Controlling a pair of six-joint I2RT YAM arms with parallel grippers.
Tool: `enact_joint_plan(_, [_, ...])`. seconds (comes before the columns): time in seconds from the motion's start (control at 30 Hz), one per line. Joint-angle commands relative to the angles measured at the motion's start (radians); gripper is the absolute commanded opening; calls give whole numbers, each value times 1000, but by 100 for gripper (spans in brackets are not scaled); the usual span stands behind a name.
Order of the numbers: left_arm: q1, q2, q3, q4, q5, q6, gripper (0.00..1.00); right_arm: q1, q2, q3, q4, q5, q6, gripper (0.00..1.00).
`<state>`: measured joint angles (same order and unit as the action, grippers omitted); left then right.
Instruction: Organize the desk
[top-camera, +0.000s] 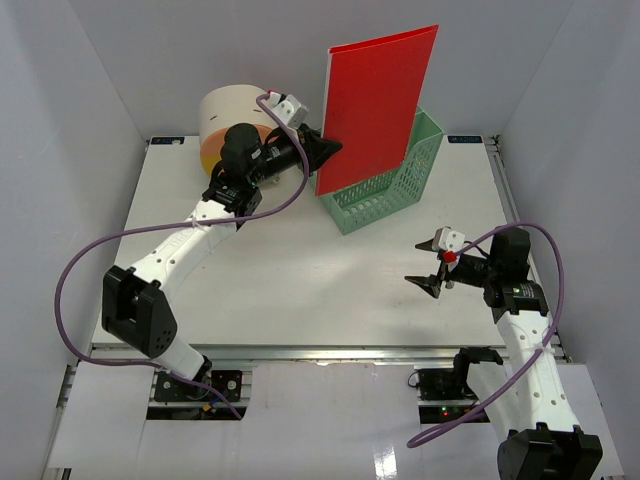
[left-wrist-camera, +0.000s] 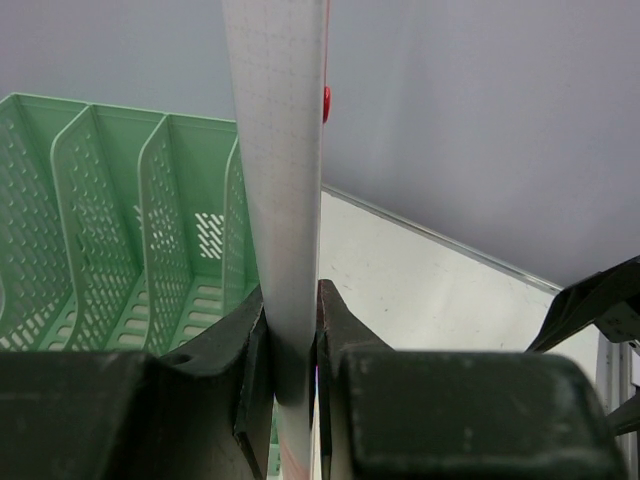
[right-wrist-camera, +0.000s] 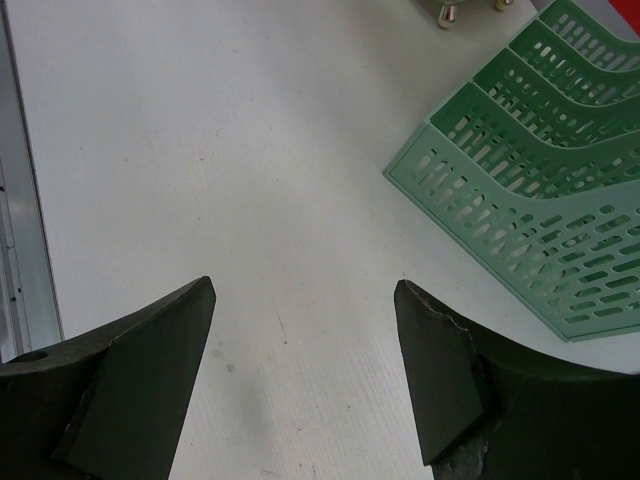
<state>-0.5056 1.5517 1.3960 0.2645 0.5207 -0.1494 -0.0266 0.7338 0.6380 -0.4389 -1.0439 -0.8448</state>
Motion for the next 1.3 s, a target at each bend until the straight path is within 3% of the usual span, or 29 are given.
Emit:
enact_joint_plan(0.0, [6, 23, 50, 82, 54, -27, 0, -9, -10, -4, 25, -31, 0, 79])
enact_joint_plan(0.5, [6, 160, 193, 70, 81, 3, 0, -16, -20, -4, 24, -34, -2, 79])
enact_joint_plan(0.87, [48, 51, 201, -10, 59, 85, 0, -18, -22, -4, 24, -39, -2, 79])
enact_joint_plan(1.27, [61, 55, 225, -31, 57, 94, 0, -19, -16, -8, 25, -33, -5, 78])
